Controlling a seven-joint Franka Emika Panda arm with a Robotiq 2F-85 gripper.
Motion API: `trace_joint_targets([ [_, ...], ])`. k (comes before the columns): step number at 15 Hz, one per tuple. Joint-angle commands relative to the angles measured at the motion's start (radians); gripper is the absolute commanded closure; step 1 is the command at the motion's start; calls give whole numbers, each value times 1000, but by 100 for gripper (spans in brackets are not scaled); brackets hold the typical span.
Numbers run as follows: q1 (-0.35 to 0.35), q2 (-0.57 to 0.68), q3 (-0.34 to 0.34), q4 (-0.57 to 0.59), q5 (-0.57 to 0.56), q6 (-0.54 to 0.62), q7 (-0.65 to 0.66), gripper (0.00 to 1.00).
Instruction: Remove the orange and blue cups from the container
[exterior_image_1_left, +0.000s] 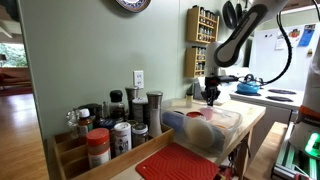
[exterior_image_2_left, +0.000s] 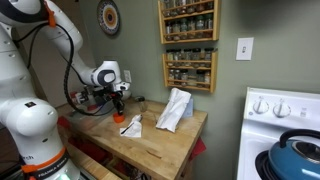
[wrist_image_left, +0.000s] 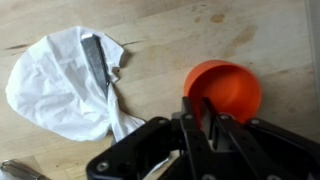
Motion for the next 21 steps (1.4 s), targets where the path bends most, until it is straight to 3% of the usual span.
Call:
trace_joint_targets([
  [1,30,-205,29,-49,-39,-51,79,53],
  [4,58,-287,73,22,-1,-115,77,29],
  [8,126,-198,111,192,61,-148,3,1],
  [17,195,136,121,395,202,-228,-244,0],
  [21,202,253,122,454,136,-255,-216,0],
])
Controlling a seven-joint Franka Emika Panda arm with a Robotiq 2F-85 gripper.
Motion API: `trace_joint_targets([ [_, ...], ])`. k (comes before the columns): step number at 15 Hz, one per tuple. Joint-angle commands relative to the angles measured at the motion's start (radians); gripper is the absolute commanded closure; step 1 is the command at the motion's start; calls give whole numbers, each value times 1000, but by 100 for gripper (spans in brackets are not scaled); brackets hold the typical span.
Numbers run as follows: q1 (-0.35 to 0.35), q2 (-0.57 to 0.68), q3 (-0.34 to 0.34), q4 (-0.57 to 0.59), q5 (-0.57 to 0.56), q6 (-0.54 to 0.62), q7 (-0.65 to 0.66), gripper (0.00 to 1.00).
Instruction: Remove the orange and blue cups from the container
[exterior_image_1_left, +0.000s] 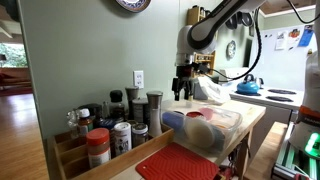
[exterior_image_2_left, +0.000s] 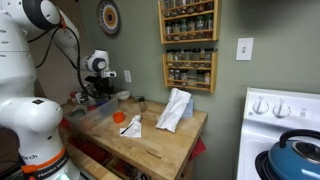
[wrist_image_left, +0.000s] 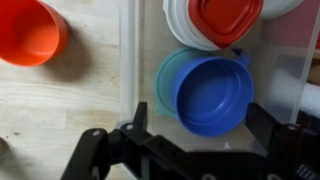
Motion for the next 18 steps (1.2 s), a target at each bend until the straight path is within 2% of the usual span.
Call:
trace_joint_targets([
  [1,11,117,-3,77,-31,-23,-2,0],
  [7,20,217,-10,135,-37,-14,8,0],
  [8,21,218,-12,142,-40,-13,12,25],
  [10,20,221,-11,150,-37,-10,8,32],
  [11,23,222,-13,152,-43,-12,13,41],
  [12,25,224,-13,154,-46,-17,16,47],
  [13,24,222,-11,154,-39,-22,15,15],
  [15,30,212,-8,154,-36,-46,32,12],
  [16,35,211,-7,153,-38,-51,37,7],
  [17,38,213,-7,154,-36,-55,42,30],
  [18,39,215,-7,155,-34,-60,41,46],
])
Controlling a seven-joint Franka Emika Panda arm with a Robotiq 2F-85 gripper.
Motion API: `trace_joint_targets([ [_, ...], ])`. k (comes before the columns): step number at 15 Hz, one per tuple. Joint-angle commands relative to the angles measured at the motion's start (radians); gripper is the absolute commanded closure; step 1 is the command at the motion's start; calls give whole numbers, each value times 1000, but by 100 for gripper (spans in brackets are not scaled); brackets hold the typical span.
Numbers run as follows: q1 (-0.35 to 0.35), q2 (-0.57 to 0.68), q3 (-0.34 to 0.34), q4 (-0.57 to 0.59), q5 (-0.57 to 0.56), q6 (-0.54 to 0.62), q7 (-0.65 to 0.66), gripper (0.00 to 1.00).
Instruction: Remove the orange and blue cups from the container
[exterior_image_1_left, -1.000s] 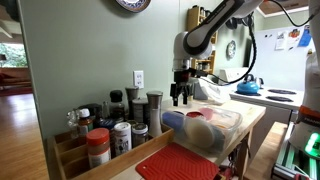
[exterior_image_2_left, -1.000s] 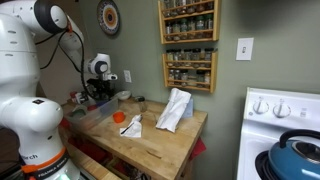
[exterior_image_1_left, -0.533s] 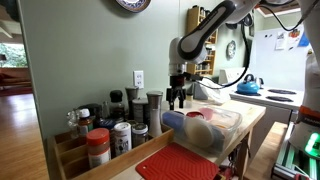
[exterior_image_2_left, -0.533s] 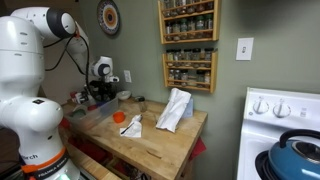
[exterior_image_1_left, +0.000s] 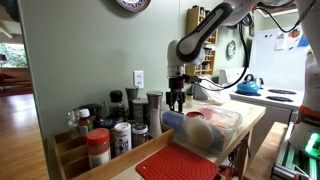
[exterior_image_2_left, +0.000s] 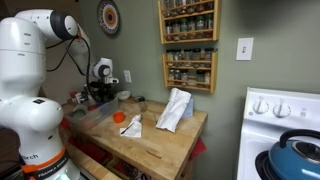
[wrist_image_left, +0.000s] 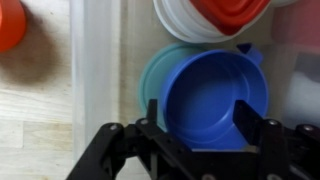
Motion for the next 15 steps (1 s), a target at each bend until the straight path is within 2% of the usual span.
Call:
trace_joint_targets([
  [1,18,5,-6,11,-7,-36,31,47],
  [5,19,6,-9,9,-10,-39,32,79],
  [8,11,2,-11,5,0,-35,20,99],
  [11,-8,-31,-11,-15,29,-36,-3,100],
  [15,-36,-185,-5,-86,92,-65,-41,99],
])
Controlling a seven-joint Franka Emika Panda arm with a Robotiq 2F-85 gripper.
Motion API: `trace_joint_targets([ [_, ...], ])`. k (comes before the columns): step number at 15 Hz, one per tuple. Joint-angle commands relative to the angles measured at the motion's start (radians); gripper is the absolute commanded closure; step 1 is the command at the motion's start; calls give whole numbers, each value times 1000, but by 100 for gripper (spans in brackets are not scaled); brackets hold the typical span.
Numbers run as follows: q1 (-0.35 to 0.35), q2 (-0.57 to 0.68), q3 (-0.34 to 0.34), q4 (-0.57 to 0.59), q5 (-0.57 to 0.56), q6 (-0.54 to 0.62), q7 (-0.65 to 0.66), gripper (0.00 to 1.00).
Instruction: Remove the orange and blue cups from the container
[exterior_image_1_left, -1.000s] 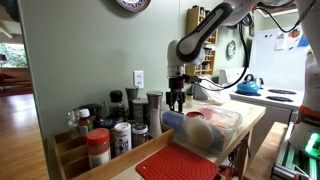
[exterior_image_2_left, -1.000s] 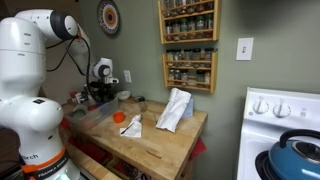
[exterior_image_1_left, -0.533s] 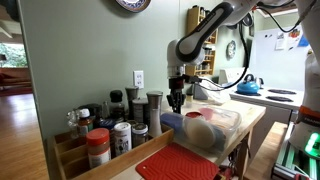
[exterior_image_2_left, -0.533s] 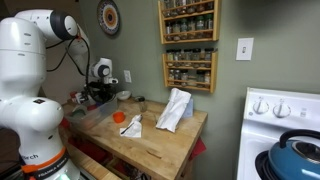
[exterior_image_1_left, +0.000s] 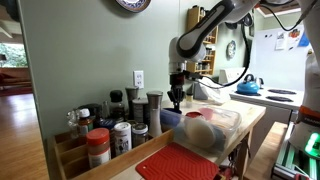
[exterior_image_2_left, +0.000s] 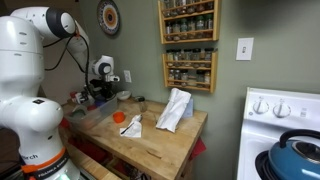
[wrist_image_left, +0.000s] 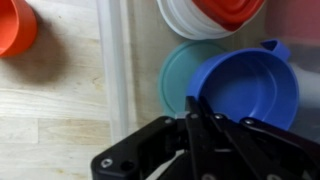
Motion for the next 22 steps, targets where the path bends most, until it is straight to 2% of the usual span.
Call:
trace_joint_targets([
  [1,-30,-191,6,-98,60,-54,-41,99],
  [6,-72,-451,-47,-227,173,-49,-24,99],
  [10,-139,-541,-118,-317,149,-58,82,99],
  [16,-214,-481,-164,-382,172,-16,230,99],
  [22,-216,-372,-163,-380,224,81,355,99],
])
